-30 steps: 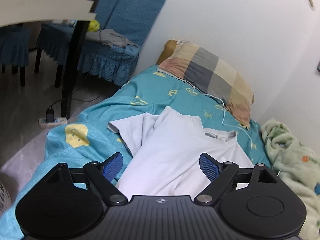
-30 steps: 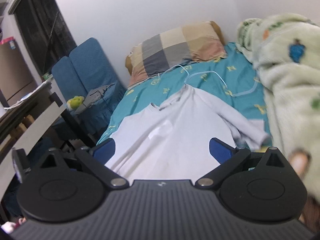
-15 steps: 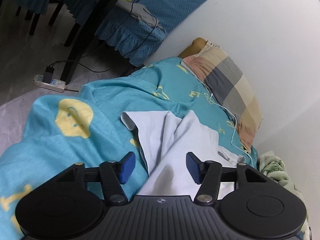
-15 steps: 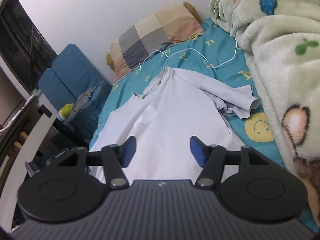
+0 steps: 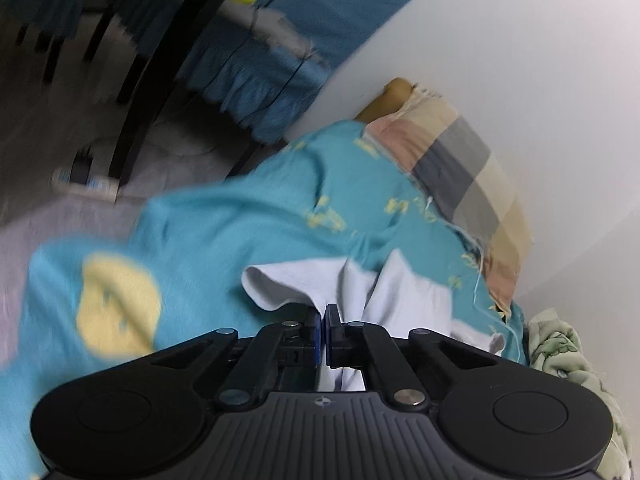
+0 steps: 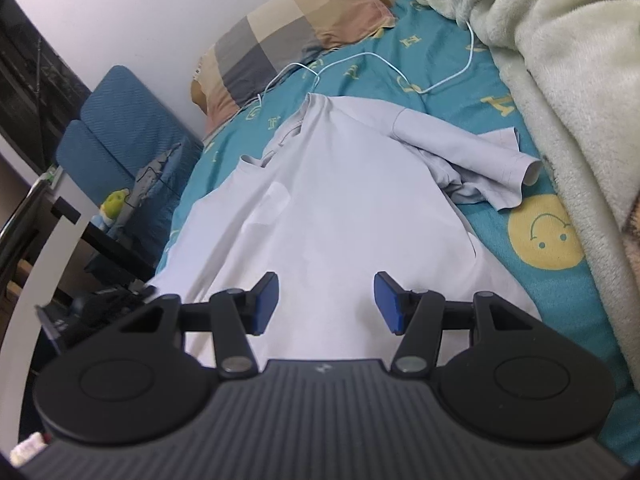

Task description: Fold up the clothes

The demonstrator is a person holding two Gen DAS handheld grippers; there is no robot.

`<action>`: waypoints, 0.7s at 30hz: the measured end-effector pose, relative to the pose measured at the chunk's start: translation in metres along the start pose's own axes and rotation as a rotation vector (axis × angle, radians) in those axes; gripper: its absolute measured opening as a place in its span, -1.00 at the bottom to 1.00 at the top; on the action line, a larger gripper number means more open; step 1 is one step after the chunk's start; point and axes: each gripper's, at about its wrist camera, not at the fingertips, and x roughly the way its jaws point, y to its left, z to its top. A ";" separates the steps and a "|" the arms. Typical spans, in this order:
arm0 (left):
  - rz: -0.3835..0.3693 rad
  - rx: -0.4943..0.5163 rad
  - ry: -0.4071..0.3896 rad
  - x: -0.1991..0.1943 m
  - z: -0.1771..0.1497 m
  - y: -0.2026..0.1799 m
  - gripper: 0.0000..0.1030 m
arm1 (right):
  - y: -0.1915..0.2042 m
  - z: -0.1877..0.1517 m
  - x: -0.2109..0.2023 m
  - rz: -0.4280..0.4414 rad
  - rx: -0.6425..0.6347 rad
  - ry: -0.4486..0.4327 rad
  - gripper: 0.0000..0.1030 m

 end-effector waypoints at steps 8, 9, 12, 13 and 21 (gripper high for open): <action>0.209 0.131 -0.005 0.035 0.086 -0.001 -0.96 | 0.005 0.001 0.015 -0.026 -0.029 0.010 0.10; 0.222 0.128 0.011 0.041 0.087 0.003 -0.95 | 0.006 0.001 0.017 -0.028 -0.035 0.010 0.10; 0.229 0.088 0.068 0.052 0.085 0.024 -0.81 | 0.006 0.003 0.022 -0.042 -0.046 0.010 0.10; 0.226 0.059 0.078 0.051 0.084 0.032 -0.58 | 0.006 0.004 0.023 -0.042 -0.043 0.012 0.10; 0.150 -0.165 0.123 -0.018 0.049 0.071 -0.08 | 0.008 0.007 0.014 -0.011 -0.021 -0.002 0.10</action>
